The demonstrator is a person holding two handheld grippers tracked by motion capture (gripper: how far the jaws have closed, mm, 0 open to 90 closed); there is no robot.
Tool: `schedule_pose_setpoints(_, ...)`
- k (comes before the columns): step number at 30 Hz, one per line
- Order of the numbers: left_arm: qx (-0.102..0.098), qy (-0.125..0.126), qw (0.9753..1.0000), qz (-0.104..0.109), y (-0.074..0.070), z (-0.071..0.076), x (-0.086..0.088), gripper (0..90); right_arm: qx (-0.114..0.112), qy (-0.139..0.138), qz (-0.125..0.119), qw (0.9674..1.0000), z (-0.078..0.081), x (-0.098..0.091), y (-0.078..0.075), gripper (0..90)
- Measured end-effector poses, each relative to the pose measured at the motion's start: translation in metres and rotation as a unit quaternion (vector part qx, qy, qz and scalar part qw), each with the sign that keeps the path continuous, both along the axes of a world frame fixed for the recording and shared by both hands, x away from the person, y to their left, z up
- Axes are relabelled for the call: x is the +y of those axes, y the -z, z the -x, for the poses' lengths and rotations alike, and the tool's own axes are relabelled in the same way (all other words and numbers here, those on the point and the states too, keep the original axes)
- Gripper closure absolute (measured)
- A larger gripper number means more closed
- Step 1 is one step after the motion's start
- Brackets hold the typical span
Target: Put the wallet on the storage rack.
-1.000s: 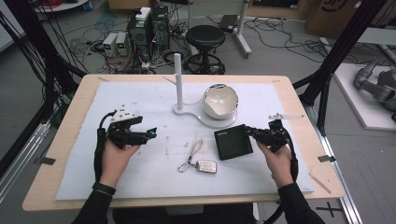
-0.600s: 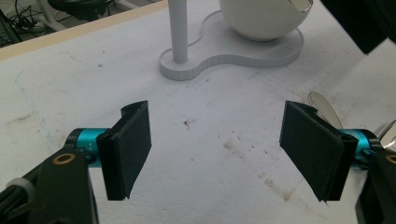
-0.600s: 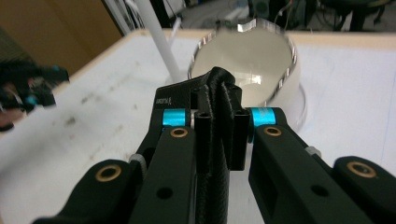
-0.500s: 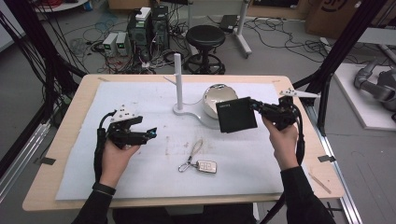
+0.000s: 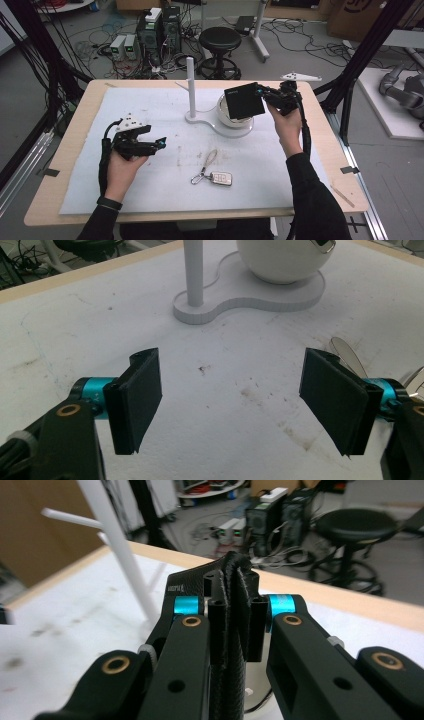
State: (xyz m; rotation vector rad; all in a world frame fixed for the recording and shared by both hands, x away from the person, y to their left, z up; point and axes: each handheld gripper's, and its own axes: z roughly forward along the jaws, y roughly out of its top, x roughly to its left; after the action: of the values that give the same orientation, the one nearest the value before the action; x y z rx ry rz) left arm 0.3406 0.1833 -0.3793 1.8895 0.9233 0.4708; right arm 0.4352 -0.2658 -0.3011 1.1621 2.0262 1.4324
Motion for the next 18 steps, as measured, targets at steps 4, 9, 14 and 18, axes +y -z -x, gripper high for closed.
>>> schedule_pose_setpoints(4, 0.001, 0.000, 1.0000, -0.001, 0.001, 0.001, 0.001, 24.9, -0.011, 0.004, 0.029, 0.9995, -0.006, 0.005, 0.003, 85.4)
schedule_pose_setpoints(9, 0.004, 0.000, 1.0000, 0.000, 0.002, 0.001, 0.001, 24.9, -0.026, 0.005, 0.070, 0.9972, -0.009, 0.011, 0.007, 85.2)
schedule_pose_setpoints(14, 0.002, 0.001, 1.0000, -0.001, 0.001, 0.002, 0.001, 24.9, -0.024, 0.004, 0.112, 0.9934, -0.012, 0.018, 0.012, 85.0)
schedule_pose_setpoints(18, 0.004, 0.003, 1.0000, -0.002, 0.002, 0.002, 0.001, 24.9, -0.026, 0.004, 0.122, 0.9922, -0.013, 0.019, 0.013, 84.8)
